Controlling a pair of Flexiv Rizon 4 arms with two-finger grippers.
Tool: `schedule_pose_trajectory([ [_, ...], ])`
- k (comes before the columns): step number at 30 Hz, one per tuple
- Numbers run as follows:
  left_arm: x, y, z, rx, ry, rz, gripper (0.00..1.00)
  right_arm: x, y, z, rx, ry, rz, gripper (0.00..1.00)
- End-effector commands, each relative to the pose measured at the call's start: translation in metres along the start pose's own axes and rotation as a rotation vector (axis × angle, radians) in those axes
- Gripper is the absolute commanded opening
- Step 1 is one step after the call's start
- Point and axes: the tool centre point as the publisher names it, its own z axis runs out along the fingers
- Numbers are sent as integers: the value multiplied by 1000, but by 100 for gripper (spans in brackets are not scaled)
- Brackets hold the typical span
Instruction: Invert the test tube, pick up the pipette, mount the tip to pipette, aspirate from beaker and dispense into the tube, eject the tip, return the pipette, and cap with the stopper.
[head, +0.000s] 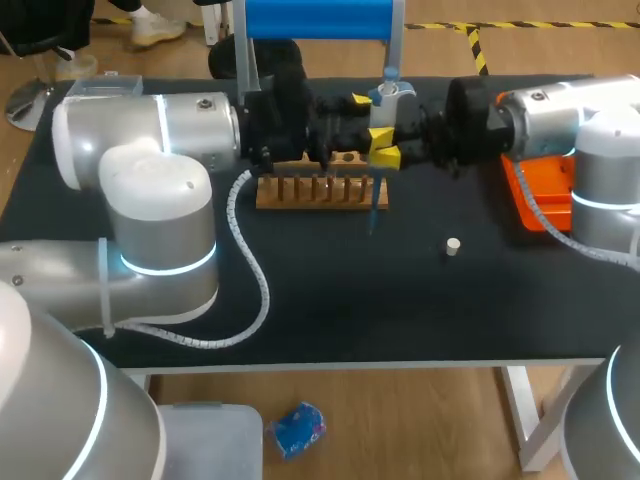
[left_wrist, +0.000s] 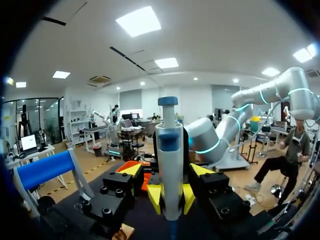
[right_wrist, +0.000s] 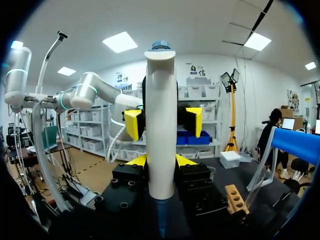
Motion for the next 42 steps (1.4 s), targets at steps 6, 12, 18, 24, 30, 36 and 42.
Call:
schedule_pose_trajectory([
  [6, -3, 5, -15, 160, -123, -99, 100, 1, 6, -46, -26, -2, -45, 0],
  [12, -3, 5, -15, 160, -123, -99, 100, 2, 18, -78, -9, -8, -67, 0],
  [18, -3, 5, -15, 160, -123, -99, 100, -2, 22, -107, -1, 6, -80, 0],
  [24, -3, 5, -15, 160, -123, -99, 100, -7, 29, -143, -8, -13, -90, 0],
  [30, -8, 0, -4, 112, -132, -30, 100, -15, 33, -180, -1, -41, -101, 0],
  [36, -19, -7, 20, 81, -115, 4, 100, -17, 36, -213, 4, -69, -104, 0],
  [42, -28, -13, 49, 47, -89, 38, 100, -18, 33, -243, -2, -113, -108, 0],
])
